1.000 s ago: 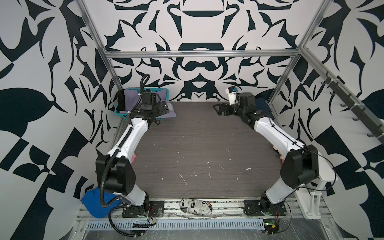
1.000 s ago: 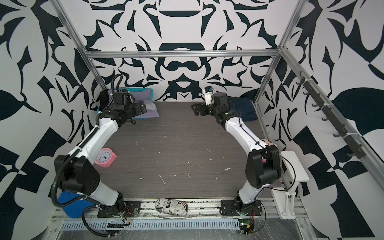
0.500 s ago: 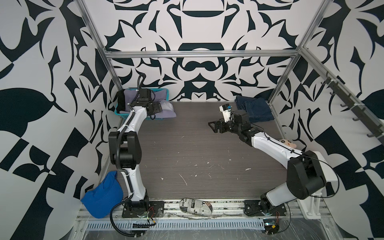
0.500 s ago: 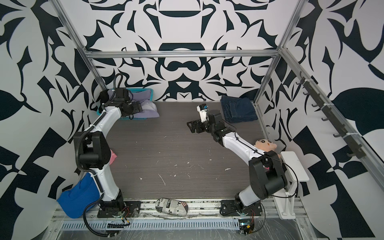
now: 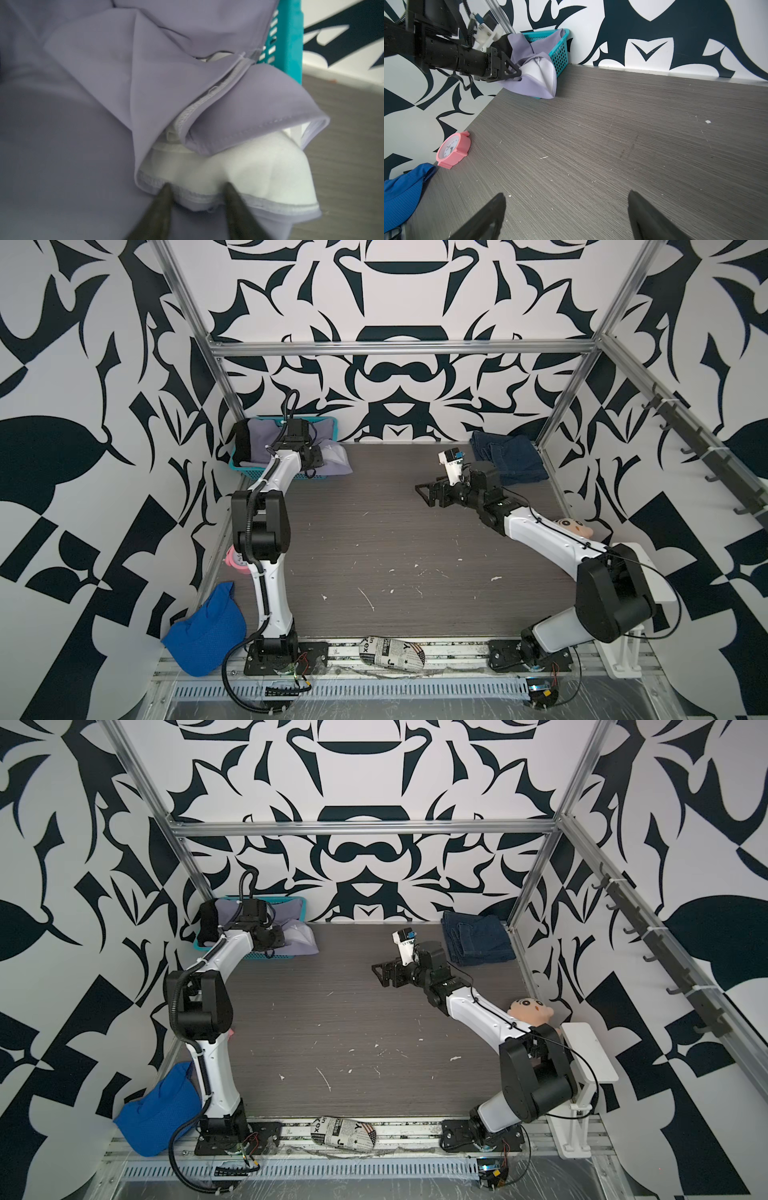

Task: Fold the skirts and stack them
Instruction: 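Grasp the lavender skirt in the teal basket with the left gripper while the right withdraws, then lift the lavender skirt from the basket with the left gripper and drop it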

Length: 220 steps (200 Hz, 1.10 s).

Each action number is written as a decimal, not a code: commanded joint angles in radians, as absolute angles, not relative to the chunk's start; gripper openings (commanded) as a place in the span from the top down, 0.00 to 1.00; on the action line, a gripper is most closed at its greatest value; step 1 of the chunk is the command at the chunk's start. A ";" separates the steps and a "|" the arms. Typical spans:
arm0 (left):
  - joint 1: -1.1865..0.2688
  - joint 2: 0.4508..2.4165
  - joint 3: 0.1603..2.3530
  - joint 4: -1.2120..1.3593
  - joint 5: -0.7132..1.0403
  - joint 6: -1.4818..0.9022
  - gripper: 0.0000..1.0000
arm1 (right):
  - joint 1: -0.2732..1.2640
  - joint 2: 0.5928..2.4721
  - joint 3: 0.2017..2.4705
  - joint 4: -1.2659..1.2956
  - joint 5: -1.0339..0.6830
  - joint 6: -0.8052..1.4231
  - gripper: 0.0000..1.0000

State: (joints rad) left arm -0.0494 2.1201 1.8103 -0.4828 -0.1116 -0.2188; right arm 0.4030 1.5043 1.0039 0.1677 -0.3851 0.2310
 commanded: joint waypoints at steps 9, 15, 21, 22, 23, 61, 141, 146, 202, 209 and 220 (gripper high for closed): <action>-0.041 2.161 1.856 -0.481 -0.117 -0.172 0.89 | 0.404 1.484 1.011 0.213 -0.406 0.235 0.05; -0.039 2.166 1.868 -0.485 -0.124 -0.170 0.95 | 0.404 1.483 1.014 0.209 -0.406 0.233 0.05; -0.036 2.170 1.884 -0.490 -0.125 -0.165 1.00 | 0.404 1.481 1.016 0.206 -0.408 0.233 0.05; -0.035 2.170 1.886 -0.492 -0.125 -0.165 1.00 | 0.404 1.481 1.016 0.205 -0.407 0.233 0.05; -0.034 2.171 1.889 -0.493 -0.124 -0.164 1.00 | 0.404 1.482 1.017 0.204 -0.407 0.232 0.05; -0.029 2.120 1.941 -0.512 -0.126 -0.156 1.00 | 0.403 1.468 1.026 0.182 -0.400 0.224 0.05; -0.033 1.927 2.029 -0.538 -0.063 -0.123 1.00 | 0.403 1.481 1.048 0.186 -0.406 0.236 0.05; -0.032 1.930 2.045 -0.549 -0.063 -0.117 1.00 | 0.404 1.481 1.048 0.190 -0.408 0.238 0.05; -0.080 1.864 2.094 -0.554 -0.012 -0.103 1.00 | 0.404 1.494 1.071 0.202 -0.470 0.268 0.05; -0.090 1.857 2.116 -0.563 -0.010 -0.095 1.00 | 0.404 1.499 1.080 0.201 -0.486 0.275 0.05; -0.106 1.847 2.157 -0.576 -0.014 -0.077 1.00 | 0.404 1.504 1.093 0.202 -0.506 0.280 0.05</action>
State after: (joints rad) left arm -0.0669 1.9121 2.0777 -0.5472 -0.0525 -0.1123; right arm 0.4030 1.5063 1.0218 0.1612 -0.4355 0.2558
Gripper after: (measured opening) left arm 0.059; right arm 0.947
